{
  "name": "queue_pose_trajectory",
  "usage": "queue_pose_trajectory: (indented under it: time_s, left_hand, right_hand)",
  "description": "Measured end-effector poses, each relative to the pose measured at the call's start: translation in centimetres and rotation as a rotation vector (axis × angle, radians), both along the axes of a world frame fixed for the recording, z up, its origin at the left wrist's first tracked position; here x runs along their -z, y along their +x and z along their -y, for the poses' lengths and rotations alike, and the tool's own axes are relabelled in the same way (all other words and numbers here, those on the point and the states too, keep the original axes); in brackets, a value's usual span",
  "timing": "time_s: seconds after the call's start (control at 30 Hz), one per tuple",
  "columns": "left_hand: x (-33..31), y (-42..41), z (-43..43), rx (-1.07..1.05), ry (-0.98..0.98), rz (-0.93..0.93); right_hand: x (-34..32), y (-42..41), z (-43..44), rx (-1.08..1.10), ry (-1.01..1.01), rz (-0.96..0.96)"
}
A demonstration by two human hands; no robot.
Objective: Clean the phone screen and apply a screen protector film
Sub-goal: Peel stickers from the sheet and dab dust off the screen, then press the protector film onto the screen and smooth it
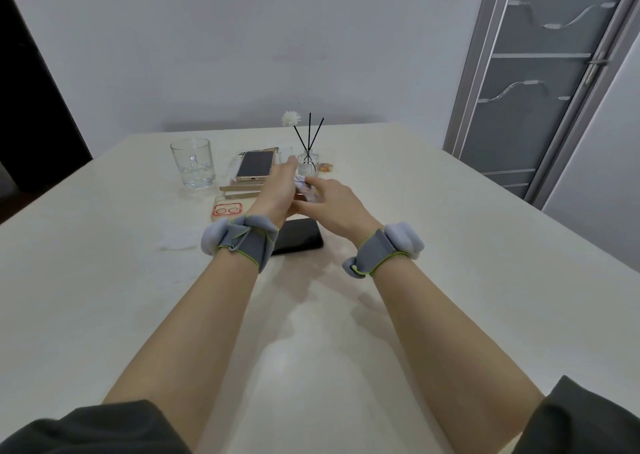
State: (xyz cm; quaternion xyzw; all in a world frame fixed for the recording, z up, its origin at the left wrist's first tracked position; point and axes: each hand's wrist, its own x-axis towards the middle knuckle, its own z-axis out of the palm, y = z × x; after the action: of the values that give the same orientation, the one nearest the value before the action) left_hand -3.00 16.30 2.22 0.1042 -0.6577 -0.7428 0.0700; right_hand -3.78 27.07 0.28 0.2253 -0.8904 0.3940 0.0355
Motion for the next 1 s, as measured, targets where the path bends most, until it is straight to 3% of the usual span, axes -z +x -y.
queue_pose_trajectory:
  time_s: [0.1, 0.2, 0.27, 0.47, 0.6, 0.9, 1.0]
  left_hand:
    - [-0.5, 1.0, -0.1, 0.115, -0.046, -0.008]
    - [0.0, 1.3, 0.5, 0.14, -0.365, -0.065]
    - [0.8, 1.5, 1.2, 0.144, -0.469, -0.096]
    - [3.6, 2.7, 3.6, 0.146, -1.004, -0.086]
    - [4.2, 2.5, 3.7, 0.139, -1.254, -0.066]
    - [5.3, 1.9, 4.4, 0.112, -1.338, -0.033]
    - [5.6, 1.8, 4.5, 0.12, -1.335, -0.022]
  right_hand:
    - [-0.2, -0.2, -0.6, 0.044, 0.059, -0.055]
    - [-0.4, -0.4, -1.5, 0.158, -0.023, -0.129]
    - [-0.5, -0.7, -2.0, 0.221, -0.025, -0.182]
    - [-0.2, -0.9, -2.4, 0.238, -0.126, -0.043]
    - [0.0, -0.8, -2.4, 0.225, -0.146, -0.075]
    - [0.8, -0.7, -1.8, 0.157, 0.293, -0.321]
    - [0.9, -0.9, -1.5, 0.154, 0.312, -0.334]
